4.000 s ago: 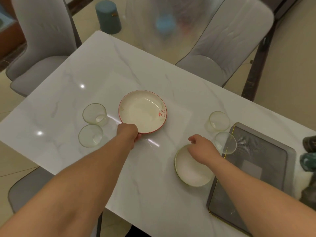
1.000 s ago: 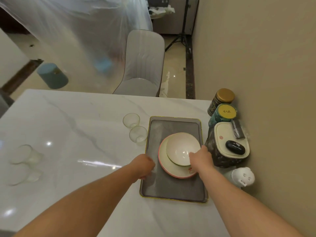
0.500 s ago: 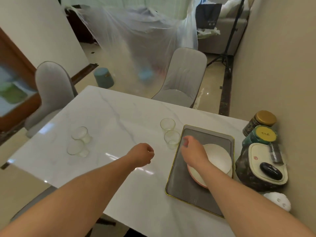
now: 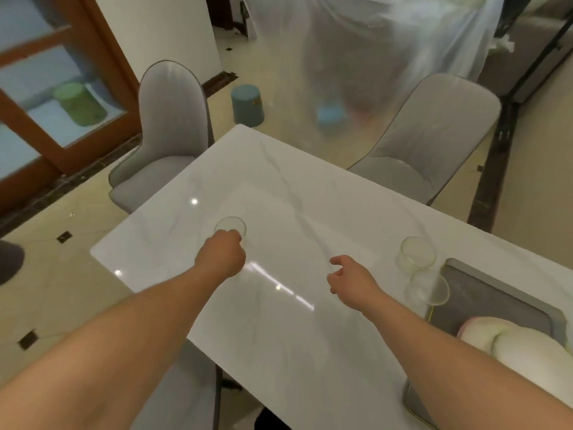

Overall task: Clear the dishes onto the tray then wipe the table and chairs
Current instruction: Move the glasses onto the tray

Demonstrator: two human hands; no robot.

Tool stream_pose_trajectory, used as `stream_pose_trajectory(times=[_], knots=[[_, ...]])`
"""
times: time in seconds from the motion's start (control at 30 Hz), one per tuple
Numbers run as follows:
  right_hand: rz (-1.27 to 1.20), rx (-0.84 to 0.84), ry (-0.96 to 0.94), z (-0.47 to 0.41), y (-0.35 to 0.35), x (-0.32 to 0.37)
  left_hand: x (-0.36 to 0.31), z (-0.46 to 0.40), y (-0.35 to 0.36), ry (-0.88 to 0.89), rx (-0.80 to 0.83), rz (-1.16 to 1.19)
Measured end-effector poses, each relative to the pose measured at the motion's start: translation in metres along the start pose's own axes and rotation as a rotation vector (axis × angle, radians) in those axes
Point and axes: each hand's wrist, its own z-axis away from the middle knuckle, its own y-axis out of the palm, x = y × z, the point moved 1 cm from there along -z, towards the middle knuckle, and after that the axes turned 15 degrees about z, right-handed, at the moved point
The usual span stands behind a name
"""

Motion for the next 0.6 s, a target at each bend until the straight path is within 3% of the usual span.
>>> stream_pose_trajectory(times=[0.27,0.4,0.6], knots=[[0.119,0.124,-0.004,-0.042,0.052,0.05,0.063,-0.056,-0.001,-0.064,0.127,-0.129],[0.159,0.141,0.007,-0.053,0.06,0.054,0.08,-0.075,0.012,0.005,0.216,-0.105],[0.193,0.14,0.061,-0.06,0.063,0.04,0.086,-0.09,0.021,0.118,0.165,-0.136]])
